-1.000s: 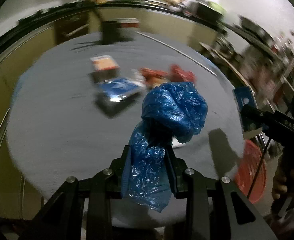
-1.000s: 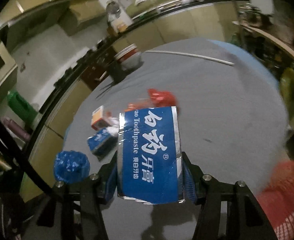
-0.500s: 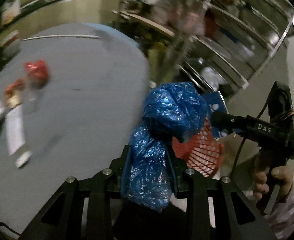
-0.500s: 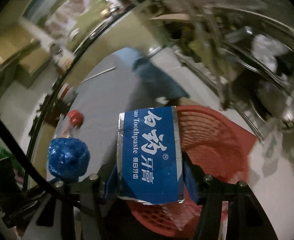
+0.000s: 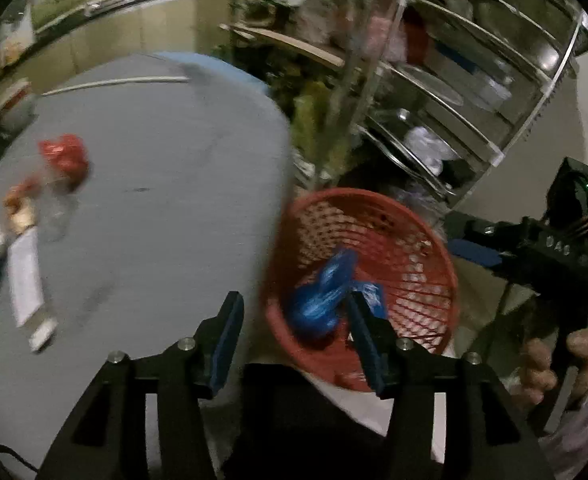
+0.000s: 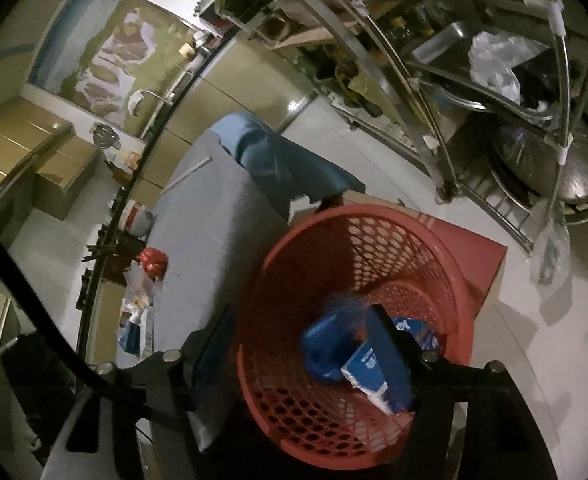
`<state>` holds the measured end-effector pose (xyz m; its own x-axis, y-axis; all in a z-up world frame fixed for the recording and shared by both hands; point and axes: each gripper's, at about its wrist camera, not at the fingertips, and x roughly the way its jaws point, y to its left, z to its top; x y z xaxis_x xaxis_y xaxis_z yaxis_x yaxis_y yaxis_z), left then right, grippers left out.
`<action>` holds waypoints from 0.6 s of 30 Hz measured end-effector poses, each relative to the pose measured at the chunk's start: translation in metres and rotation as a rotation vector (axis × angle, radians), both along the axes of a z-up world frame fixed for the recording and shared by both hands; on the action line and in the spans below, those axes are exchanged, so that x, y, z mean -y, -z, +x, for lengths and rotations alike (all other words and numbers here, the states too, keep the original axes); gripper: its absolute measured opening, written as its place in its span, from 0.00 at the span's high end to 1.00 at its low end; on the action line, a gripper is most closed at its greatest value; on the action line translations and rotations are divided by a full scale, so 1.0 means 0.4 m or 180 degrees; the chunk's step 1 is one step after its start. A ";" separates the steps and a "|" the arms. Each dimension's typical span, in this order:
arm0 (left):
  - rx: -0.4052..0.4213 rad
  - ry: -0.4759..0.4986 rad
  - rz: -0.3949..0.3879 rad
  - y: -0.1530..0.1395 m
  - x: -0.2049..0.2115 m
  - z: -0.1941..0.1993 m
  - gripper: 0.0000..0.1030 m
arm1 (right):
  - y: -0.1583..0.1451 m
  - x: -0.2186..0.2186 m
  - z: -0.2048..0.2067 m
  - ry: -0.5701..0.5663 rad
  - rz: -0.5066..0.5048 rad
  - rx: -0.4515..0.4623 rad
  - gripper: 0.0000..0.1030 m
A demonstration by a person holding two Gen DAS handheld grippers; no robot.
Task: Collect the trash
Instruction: 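Carry the blue bag and toothpaste box to the red basket and release both, then grasp the white medicine box with the right tool while the left tool grasps the blue Yunnan box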
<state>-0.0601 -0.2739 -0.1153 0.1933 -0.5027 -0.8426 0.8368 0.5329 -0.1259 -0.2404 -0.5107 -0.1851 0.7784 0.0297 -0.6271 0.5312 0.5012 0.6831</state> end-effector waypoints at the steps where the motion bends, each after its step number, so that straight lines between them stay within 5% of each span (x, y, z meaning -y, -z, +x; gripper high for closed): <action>1: 0.0034 -0.0037 -0.0006 -0.003 -0.019 0.006 0.46 | -0.008 -0.004 0.006 -0.0018 -0.0033 0.0017 0.31; 9: 0.0440 -0.0915 0.0005 -0.031 -0.335 0.131 0.42 | -0.067 -0.088 0.127 -0.0427 -0.0182 0.0110 0.31; 18: 0.0804 -0.2113 0.0195 -0.040 -0.666 0.292 0.36 | -0.078 -0.306 0.343 -0.1204 -0.0214 0.0013 0.31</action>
